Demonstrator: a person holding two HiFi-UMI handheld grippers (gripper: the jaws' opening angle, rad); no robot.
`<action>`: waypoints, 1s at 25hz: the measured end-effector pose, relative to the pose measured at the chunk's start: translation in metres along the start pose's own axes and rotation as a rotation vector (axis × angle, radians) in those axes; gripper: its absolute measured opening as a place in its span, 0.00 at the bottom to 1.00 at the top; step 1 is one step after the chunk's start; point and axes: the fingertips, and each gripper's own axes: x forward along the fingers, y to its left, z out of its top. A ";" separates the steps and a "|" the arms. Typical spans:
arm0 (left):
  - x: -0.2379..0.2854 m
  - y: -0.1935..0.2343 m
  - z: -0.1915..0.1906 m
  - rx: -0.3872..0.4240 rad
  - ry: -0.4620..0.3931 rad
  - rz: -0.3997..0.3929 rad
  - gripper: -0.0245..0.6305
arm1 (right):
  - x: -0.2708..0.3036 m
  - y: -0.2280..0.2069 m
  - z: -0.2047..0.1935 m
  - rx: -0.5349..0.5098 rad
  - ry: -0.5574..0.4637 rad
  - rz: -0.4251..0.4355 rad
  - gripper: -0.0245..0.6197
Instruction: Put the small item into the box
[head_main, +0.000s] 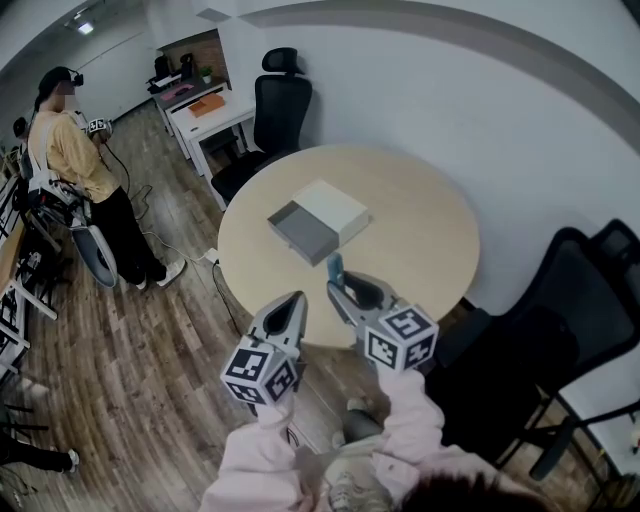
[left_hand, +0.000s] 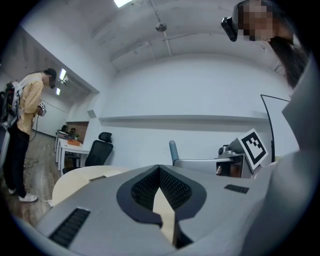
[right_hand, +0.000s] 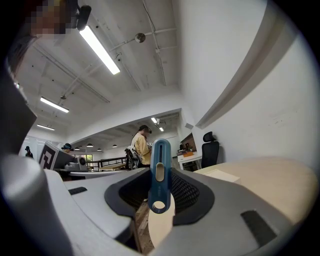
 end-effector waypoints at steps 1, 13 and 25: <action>0.002 0.003 -0.001 -0.003 0.000 0.003 0.05 | 0.003 -0.002 -0.001 -0.001 0.003 0.001 0.23; 0.058 0.056 0.007 -0.011 -0.013 0.031 0.05 | 0.072 -0.048 0.012 -0.017 0.034 0.032 0.23; 0.095 0.110 0.008 -0.038 -0.002 0.093 0.05 | 0.138 -0.068 0.012 -0.028 0.093 0.103 0.23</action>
